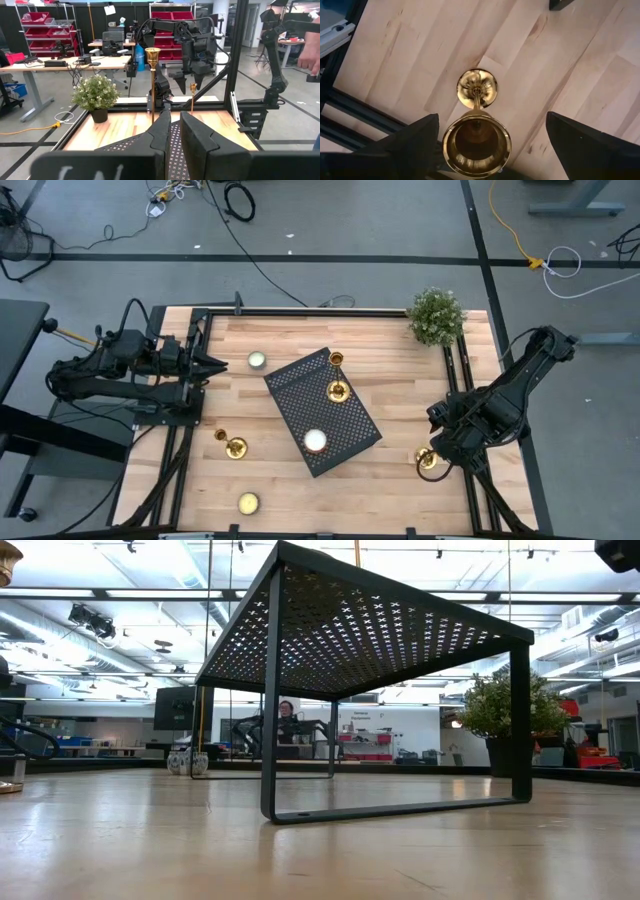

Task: Pick & Place candle stick holders
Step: Put the right gold candle holder on the shelf aligned with the other candle holder

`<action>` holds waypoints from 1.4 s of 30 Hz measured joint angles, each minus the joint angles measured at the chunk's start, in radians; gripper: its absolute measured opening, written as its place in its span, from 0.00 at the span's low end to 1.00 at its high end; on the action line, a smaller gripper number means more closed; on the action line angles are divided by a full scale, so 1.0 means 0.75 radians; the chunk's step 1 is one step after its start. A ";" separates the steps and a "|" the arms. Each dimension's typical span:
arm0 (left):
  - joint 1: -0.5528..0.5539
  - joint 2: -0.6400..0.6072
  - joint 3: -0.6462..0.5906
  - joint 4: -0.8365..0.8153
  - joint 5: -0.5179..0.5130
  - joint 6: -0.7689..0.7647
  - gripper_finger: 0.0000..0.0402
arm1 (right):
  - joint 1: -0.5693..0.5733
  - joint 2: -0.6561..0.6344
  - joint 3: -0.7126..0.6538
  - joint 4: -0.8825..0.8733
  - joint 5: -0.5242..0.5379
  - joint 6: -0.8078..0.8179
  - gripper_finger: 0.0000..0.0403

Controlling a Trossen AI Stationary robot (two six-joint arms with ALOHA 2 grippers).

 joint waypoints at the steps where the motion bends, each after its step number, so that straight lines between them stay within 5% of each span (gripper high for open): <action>1: 0.000 0.001 0.000 0.000 0.000 0.000 0.11 | 0.000 0.000 0.000 0.000 -0.001 0.000 0.91; 42: 0.000 0.001 0.000 0.000 0.000 0.000 0.11 | 0.000 -0.001 -0.001 0.001 -0.048 -0.001 0.47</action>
